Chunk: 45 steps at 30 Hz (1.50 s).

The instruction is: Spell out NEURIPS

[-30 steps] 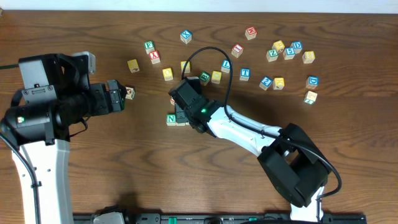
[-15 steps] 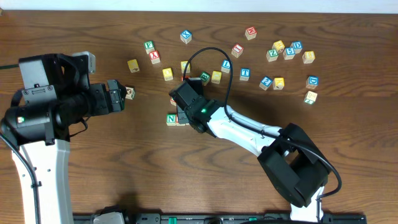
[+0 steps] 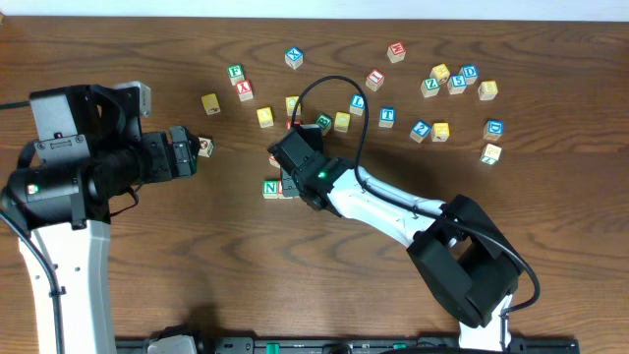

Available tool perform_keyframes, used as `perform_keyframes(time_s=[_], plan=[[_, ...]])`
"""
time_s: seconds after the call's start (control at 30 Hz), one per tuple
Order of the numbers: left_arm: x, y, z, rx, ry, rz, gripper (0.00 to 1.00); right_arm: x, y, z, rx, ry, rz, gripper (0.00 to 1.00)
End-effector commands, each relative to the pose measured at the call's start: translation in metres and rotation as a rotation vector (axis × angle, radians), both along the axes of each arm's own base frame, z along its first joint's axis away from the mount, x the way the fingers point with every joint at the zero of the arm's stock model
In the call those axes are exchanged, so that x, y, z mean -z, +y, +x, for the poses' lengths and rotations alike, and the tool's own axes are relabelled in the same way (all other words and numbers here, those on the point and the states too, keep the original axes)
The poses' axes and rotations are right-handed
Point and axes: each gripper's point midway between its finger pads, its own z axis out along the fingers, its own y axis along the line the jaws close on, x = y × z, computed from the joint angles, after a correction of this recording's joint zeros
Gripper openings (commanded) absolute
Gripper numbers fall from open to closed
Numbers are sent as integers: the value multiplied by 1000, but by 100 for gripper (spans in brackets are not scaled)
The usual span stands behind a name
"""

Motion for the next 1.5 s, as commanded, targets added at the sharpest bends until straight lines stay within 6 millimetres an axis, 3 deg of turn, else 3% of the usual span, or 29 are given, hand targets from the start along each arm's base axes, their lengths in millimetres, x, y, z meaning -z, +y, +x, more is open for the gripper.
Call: perform_keyframes(time_s=[0.0,1.03,1.23,1.33,1.47], plan=[[-7,0,0,8,-21,4,95,7,-2,-3,19,7,-16,1],[-7,0,0,8,-21,4,95,9,-3,-7,21,8,-37,1],[-7,0,0,8,-21,4,95,2,-8,9,33,-53,-48,2],[-7,0,0,8,-21,4,95,-10,-9,27,31,-93,-31,2],[-7,0,0,8,-21,4,95,-41,-7,48,-1,-136,-42,1]])
